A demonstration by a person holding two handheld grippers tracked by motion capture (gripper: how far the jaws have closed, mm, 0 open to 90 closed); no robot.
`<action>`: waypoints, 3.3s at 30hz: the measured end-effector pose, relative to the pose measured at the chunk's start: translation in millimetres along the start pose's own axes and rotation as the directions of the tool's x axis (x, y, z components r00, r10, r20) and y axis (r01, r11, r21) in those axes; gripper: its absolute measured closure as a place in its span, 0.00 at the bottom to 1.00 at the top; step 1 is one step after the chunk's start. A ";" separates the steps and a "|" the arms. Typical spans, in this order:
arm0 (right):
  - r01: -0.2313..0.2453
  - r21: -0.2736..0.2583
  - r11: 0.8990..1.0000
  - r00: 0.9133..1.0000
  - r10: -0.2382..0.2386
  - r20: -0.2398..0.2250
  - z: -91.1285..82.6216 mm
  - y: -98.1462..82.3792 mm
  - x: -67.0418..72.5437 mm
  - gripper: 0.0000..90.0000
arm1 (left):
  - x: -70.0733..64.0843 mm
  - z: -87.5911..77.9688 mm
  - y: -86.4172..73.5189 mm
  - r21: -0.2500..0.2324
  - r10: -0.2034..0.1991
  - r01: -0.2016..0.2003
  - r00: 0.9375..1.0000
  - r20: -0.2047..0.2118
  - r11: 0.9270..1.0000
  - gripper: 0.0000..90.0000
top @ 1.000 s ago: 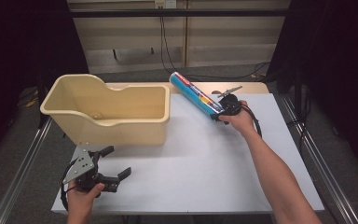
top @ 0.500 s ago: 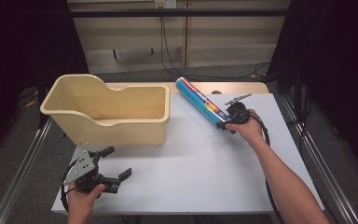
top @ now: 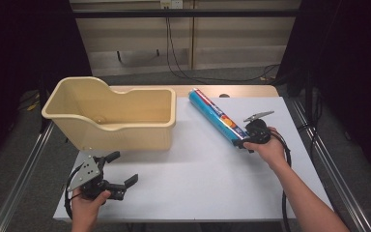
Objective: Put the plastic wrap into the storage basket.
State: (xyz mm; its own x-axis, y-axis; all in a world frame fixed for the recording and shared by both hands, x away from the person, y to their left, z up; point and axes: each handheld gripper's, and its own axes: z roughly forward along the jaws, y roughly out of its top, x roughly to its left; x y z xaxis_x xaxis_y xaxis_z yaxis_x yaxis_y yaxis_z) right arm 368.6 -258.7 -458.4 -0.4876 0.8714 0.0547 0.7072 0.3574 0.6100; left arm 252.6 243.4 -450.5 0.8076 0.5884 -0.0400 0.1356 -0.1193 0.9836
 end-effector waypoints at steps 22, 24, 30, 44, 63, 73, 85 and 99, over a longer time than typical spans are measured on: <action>-0.014 0.006 1.000 1.000 0.014 -0.018 -50.1 -60.6 10.6 0.37 | -3.2 3.7 1.7 0.008 0.005 -0.005 1.000 0.001 1.000 0.00; -0.009 0.007 1.000 1.000 0.009 -0.011 -50.2 -60.5 11.5 0.37 | -3.5 4.3 1.6 0.006 0.003 -0.003 1.000 0.001 1.000 0.00; -0.003 0.012 1.000 1.000 0.003 -0.009 -50.0 -59.4 11.7 0.34 | -3.3 4.9 0.6 0.018 0.007 -0.007 1.000 0.006 1.000 0.00; -0.003 -0.036 0.999 1.000 0.003 -0.008 -46.4 -22.2 14.4 0.12 | -2.9 7.0 -0.1 0.024 0.007 -0.007 1.000 0.015 1.000 0.00; -0.002 0.152 0.988 1.000 0.004 -0.015 8.1 65.0 14.7 0.09 | 0.5 4.8 -1.5 0.022 0.006 -0.006 1.000 0.020 1.000 0.00; 0.001 0.263 0.965 1.000 0.005 -0.020 38.3 78.4 10.7 0.18 | 3.3 3.8 -3.2 0.025 0.000 0.000 1.000 0.017 1.000 0.00; 0.007 0.355 0.935 0.999 0.007 -0.038 52.8 78.0 7.1 0.23 | 3.1 5.3 -3.1 0.029 -0.002 0.002 1.000 0.025 1.000 0.00; 0.016 0.413 0.911 0.999 0.000 -0.037 57.0 84.3 9.7 0.36 | 3.4 4.2 -2.6 0.029 0.000 0.000 1.000 0.024 1.000 0.00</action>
State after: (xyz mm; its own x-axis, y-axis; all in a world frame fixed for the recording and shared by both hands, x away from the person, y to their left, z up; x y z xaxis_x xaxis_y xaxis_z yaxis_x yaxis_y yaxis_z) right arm 452.7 -201.0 -451.5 -0.5065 0.8582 0.0836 0.8478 0.4779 0.2298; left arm 257.4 242.3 -453.9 0.8209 0.5693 -0.0444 0.1517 -0.1424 0.9781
